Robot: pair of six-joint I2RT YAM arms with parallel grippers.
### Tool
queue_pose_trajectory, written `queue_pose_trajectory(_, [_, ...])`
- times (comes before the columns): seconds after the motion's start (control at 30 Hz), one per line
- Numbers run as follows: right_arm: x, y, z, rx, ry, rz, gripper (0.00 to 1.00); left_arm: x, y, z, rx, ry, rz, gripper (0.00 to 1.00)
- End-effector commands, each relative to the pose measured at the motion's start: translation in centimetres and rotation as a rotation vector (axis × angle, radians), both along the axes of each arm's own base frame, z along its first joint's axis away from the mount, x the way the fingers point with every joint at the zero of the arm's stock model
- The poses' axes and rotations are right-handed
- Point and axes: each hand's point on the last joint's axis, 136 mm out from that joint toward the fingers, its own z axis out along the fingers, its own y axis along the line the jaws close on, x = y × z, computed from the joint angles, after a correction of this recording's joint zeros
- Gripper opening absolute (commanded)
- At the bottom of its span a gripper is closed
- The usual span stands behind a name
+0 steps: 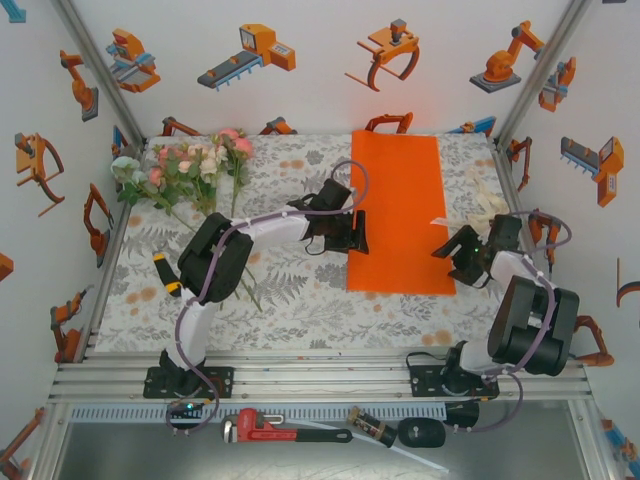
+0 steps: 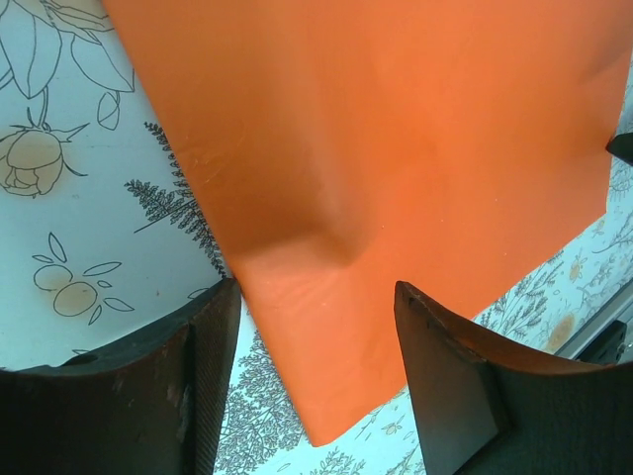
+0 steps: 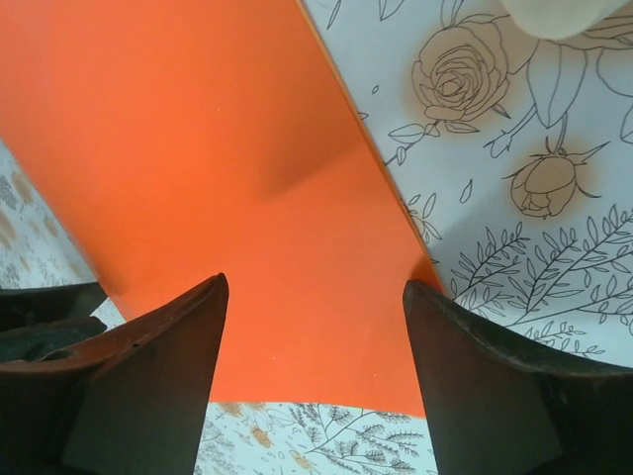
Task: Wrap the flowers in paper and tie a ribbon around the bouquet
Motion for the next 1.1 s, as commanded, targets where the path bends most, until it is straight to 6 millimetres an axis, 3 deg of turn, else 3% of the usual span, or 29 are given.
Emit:
queue_pose_trajectory(0.0, [0.0, 0.8, 0.3, 0.043, -0.009, 0.002, 0.64, -0.2, 0.2, -1.1, 0.023, 0.036, 0.002, 0.6])
queue_pose_trajectory(0.17, [-1.0, -1.0, 0.2, -0.07, 0.041, -0.049, 0.79, -0.1, 0.3, -1.3, 0.03, 0.037, 0.007, 0.6])
queue_pose_trajectory(0.33, [-3.8, -3.9, 0.5, -0.225, 0.115, -0.182, 0.87, -0.1, 0.3, -1.3, 0.029, 0.036, 0.008, 0.6])
queue_pose_trajectory(0.57, [-5.5, -3.6, -0.7, -0.213, 0.16, -0.209, 0.91, -0.1, 0.4, -1.6, 0.029, 0.042, 0.008, 0.6])
queue_pose_trajectory(0.77, [-4.6, -1.1, -1.5, -0.06, 0.124, -0.155, 0.86, -0.1, 0.3, -1.6, 0.025, 0.042, 0.007, 0.6])
queue_pose_trajectory(1.07, [-3.9, -0.9, -1.2, -0.04, 0.107, -0.155, 0.81, -0.1, 0.3, -1.7, 0.029, 0.043, 0.008, 0.6])
